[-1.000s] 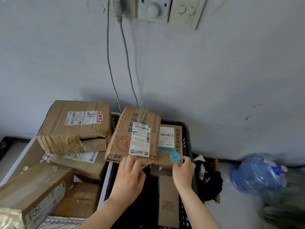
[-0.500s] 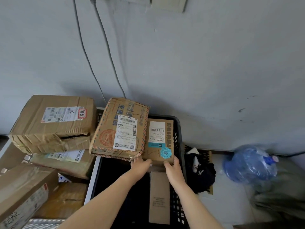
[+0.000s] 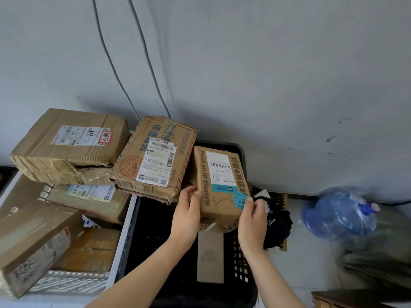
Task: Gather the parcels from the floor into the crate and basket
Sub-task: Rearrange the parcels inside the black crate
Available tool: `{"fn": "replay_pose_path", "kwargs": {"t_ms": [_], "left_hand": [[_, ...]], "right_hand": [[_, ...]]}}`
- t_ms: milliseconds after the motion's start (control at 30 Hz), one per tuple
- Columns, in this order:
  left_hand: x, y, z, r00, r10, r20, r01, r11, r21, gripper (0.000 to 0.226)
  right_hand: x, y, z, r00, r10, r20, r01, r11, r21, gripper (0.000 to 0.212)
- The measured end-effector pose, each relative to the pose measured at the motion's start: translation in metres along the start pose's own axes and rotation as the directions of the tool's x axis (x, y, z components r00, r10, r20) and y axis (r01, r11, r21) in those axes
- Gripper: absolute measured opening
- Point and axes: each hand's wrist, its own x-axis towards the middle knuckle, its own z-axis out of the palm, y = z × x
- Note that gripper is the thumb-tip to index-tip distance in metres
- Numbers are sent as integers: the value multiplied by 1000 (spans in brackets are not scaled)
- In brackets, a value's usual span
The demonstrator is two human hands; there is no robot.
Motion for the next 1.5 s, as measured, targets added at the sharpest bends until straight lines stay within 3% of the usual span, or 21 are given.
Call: {"fn": "replay_pose_path", "kwargs": {"t_ms": [167,267,333,467,567,633,700,833,967,1133,1200,1300,1400,1500], "left_hand": [[-21,14,-14,993,115,1,-114,985,131,17],[-26,-2,-26,992,127,-16,-124,986,114,29],[-30,-15,-36,993,113,-46,-107,988,115,29],[-38,-28,-55,998,-44,47,38,992,121,31],[-38,-33,-75,956,-254,147,234,962,139,31],[-36,-32,-86,928,-350,128,330,931,157,22],[-28,-32,-95,917,-387,99,360,908,212,29],[-8,-26,-105,852,-506,134,453,841,298,36],[3,-15,-94,832,-529,167,426,802,418,43],[17,-24,-82,867,-493,65,383,746,545,71],[20,-28,-89,848,-529,44,436,741,511,69],[19,-35,-106,762,-646,50,585,720,373,61],[21,-42,-119,789,-611,-64,595,734,328,59],[21,-42,-121,790,-611,-42,599,757,259,47]], "right_hand": [[-19,5,-7,999,-34,7,32,976,217,29],[-37,12,-10,999,48,25,-53,939,339,29],[-47,14,-13,991,130,27,-131,916,380,42],[-55,19,-9,976,173,135,-205,937,284,41],[-59,14,-1,951,142,276,-206,953,221,31],[-63,3,8,918,131,374,-208,962,174,22],[-66,-6,19,880,140,454,-218,968,124,18],[-56,-21,29,835,259,485,-279,960,-33,28],[-36,-20,23,776,399,489,-418,905,-76,36],[-24,-30,29,805,354,476,-352,931,-96,30],[-25,-38,36,798,325,507,-301,945,-131,27],[-31,-47,52,744,340,575,-301,939,-166,26],[-40,-57,71,740,302,601,-226,953,-201,21],[-41,-64,84,723,294,625,-192,955,-228,18]]}}
